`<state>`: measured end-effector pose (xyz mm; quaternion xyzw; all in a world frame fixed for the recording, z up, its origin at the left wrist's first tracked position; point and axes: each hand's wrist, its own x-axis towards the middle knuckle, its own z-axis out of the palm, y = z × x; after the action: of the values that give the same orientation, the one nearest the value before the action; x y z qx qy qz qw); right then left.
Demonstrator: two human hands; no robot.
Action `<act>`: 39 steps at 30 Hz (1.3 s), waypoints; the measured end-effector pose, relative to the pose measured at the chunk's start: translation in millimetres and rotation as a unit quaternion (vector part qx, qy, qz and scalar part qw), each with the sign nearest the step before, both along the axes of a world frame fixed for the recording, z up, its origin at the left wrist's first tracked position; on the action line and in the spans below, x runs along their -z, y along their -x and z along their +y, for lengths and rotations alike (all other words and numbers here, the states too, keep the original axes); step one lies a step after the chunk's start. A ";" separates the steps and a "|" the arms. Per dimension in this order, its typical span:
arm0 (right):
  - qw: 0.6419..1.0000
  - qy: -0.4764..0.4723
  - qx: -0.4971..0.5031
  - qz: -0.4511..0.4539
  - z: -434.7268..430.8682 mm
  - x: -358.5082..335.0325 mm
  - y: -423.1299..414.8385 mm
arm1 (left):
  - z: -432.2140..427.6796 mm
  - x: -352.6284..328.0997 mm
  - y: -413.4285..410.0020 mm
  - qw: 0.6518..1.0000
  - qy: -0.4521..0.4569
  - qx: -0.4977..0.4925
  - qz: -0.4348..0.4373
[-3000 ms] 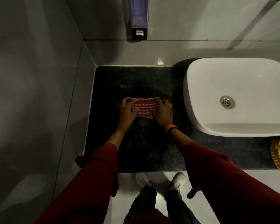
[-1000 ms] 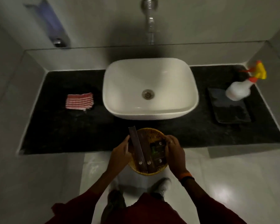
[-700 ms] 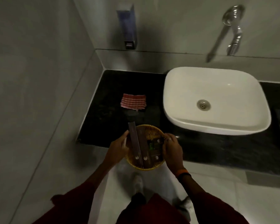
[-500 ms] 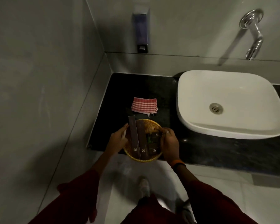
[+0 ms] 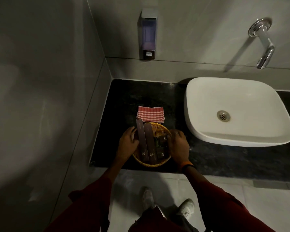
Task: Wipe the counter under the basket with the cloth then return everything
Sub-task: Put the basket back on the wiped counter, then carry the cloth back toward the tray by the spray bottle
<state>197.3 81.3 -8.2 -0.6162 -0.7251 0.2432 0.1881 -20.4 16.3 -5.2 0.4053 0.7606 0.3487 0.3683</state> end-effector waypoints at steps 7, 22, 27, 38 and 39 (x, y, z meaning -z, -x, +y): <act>0.998 0.015 0.007 0.054 67.0 -14.1 29.8 | 84.6 -20.0 20.8 0.987 -0.041 -0.151 0.026; 0.946 0.204 0.139 0.211 152.9 -21.3 80.7 | 194.0 -15.2 15.5 0.991 0.092 -0.054 -0.078; 0.914 0.160 0.173 0.329 160.0 -80.3 23.0 | 206.0 -69.2 -41.2 0.993 -0.031 -0.046 -0.100; 0.872 0.121 0.232 0.415 169.7 -101.2 -313.0 | 215.1 -113.1 -360.7 0.986 -0.053 0.027 -0.157; 0.868 0.113 0.242 0.418 169.5 -98.9 -348.1 | 217.1 -112.3 -400.2 0.985 -0.056 0.026 -0.161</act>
<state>545.4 250.8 90.7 -0.6298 -0.3744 0.5050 0.4562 379.7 233.4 107.1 0.3839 0.6596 0.4417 0.4716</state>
